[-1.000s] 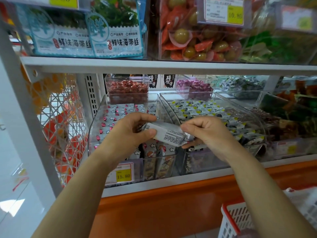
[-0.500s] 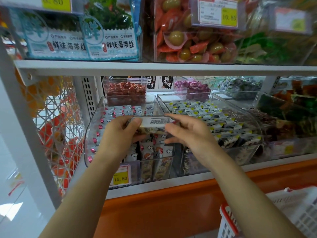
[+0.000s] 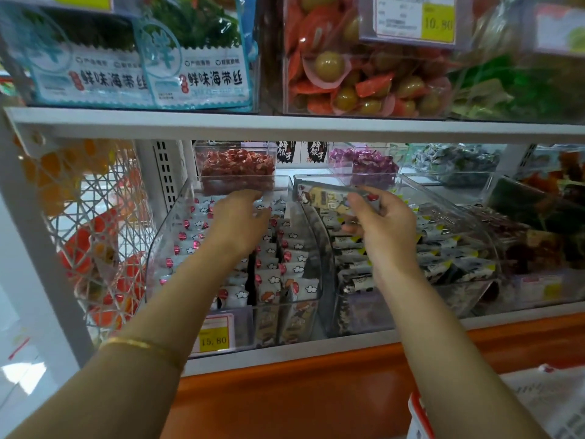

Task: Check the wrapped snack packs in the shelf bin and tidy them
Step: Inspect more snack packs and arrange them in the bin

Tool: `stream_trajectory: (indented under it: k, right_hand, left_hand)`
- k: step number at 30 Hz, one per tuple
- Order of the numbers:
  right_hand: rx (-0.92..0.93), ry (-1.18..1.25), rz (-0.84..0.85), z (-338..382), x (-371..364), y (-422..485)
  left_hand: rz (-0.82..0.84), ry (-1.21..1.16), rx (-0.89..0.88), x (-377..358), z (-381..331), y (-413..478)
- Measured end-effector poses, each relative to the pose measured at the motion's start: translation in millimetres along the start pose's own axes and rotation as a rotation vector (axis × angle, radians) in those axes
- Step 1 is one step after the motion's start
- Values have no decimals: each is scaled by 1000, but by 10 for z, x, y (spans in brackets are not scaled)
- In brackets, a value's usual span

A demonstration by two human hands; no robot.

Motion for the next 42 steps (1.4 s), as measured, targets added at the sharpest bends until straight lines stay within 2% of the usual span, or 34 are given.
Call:
stream_trajectory:
  k: [6,12,17,21,25,30,33,39,42]
  right_hand:
    - [-25,43,-24,-68,-10,120]
    - [-68,92,-13,-153,-69,148]
    - [-72,99,-47,-188,-81,153]
    - [52,-51,-24,-92,-218,172]
    - [306,-405,135,82,-618,386]
    - [487,-925,488,-94,-1255,596]
    - [485,-1146,648,-267,-1475,708]
    - [304,-1297,973,-597,-1744,806]
    - [273,-1440,1073,-733,-1783,795]
  left_hand:
    - [315,338,-80,-567,38,431]
    - [484,529,-132,-944,252,589]
    - [487,576,-153,-938,227,534]
    - [452,486,-177,-862,151,399]
    - [419,463,-208,-830,119,294]
    - [418,471,-196,-809,80,245]
    - [411,451,-205,-775,56,211]
    - [351,452,-177,-711,151,136]
    - [362,454,-152,-709,202,134]
Point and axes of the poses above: each hand's wrist, its own y-axis towards the middle knuckle, its own x-axis out of the back of the hand, z = x × y, the point moved 9 cm from there along y, towards the middle knuckle, and after that the axes turned 6 degrees about y, right-handed, at the moved point
